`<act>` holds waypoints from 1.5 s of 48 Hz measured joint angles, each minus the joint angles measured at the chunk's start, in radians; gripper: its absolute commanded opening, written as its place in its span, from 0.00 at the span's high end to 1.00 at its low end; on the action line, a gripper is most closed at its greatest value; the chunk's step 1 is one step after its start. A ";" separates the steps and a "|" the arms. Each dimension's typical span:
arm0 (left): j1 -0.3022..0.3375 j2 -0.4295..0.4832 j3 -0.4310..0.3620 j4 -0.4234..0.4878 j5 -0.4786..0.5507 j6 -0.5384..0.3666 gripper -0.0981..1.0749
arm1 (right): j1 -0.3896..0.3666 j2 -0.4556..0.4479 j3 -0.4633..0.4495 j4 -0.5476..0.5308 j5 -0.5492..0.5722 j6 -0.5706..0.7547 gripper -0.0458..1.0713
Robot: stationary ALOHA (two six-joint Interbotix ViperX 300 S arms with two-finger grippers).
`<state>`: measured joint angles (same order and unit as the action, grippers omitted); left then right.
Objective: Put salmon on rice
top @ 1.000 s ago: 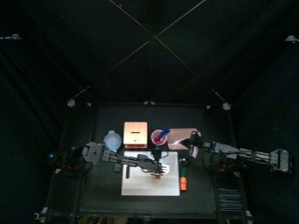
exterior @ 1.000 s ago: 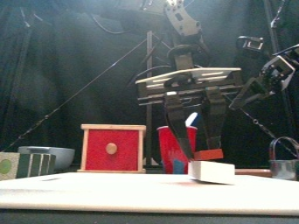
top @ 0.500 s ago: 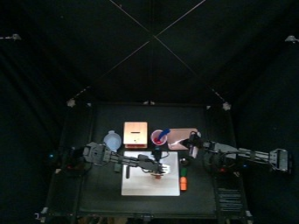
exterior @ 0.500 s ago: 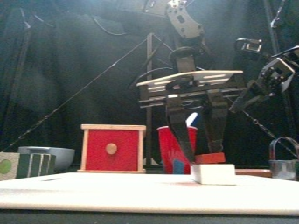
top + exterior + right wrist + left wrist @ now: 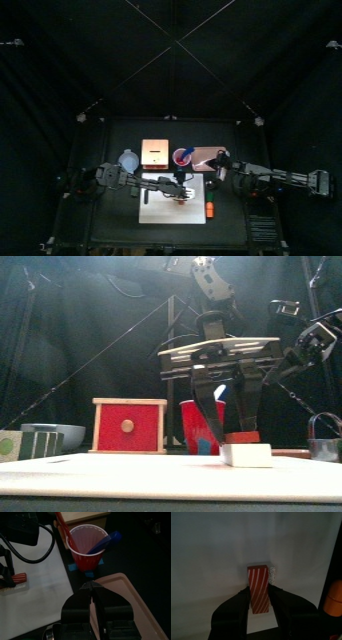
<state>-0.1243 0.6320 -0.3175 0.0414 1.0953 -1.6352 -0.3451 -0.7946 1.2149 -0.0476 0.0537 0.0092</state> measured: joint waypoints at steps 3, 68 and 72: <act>0.000 0.002 0.000 0.000 0.002 0.002 0.33 | 0.000 -0.002 0.000 0.000 0.002 0.000 0.95; -0.046 -0.104 -0.023 0.147 0.029 0.104 0.04 | -0.003 0.002 0.000 -0.005 0.002 0.000 0.95; -0.057 -0.121 -0.029 0.181 0.025 0.137 0.04 | -0.003 0.002 -0.003 -0.005 0.002 0.000 0.95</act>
<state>-0.1810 0.5108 -0.3467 0.2224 1.1198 -1.4987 -0.3482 -0.7931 1.2118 -0.0522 0.0552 0.0092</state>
